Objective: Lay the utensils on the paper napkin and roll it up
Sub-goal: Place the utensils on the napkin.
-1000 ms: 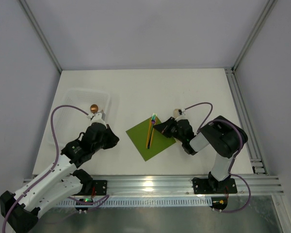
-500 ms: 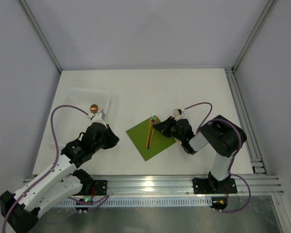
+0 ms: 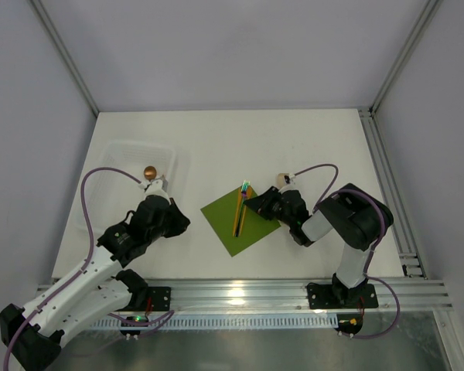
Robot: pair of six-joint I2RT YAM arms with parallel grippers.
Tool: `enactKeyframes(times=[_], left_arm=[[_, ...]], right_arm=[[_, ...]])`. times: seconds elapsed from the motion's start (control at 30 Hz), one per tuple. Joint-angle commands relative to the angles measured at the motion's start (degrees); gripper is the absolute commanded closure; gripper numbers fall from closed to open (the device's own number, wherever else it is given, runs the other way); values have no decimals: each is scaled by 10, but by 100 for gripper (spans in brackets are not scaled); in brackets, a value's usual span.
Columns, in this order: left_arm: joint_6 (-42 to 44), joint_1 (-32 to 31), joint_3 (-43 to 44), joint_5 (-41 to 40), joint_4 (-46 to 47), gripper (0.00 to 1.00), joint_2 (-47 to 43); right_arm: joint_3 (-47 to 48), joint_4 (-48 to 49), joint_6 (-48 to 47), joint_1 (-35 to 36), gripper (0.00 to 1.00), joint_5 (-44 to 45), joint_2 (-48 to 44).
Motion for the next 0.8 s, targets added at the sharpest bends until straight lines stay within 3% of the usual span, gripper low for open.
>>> enactKeyframes(times=[0.0, 0.17, 0.5, 0.77], left_arm=[[-4, -1, 6, -3, 9, 88, -5], [-4, -1, 5, -2, 11, 88, -3], [-2, -1, 5, -1, 14, 88, -2], [-1, -1, 5, 3, 18, 88, 2]], right_arm=[[13, 14, -15, -2, 77, 16, -4], [19, -9, -24, -3, 73, 20, -9], [32, -37, -35, -2, 74, 23, -9], [34, -85, -78, -1, 74, 26, -63]])
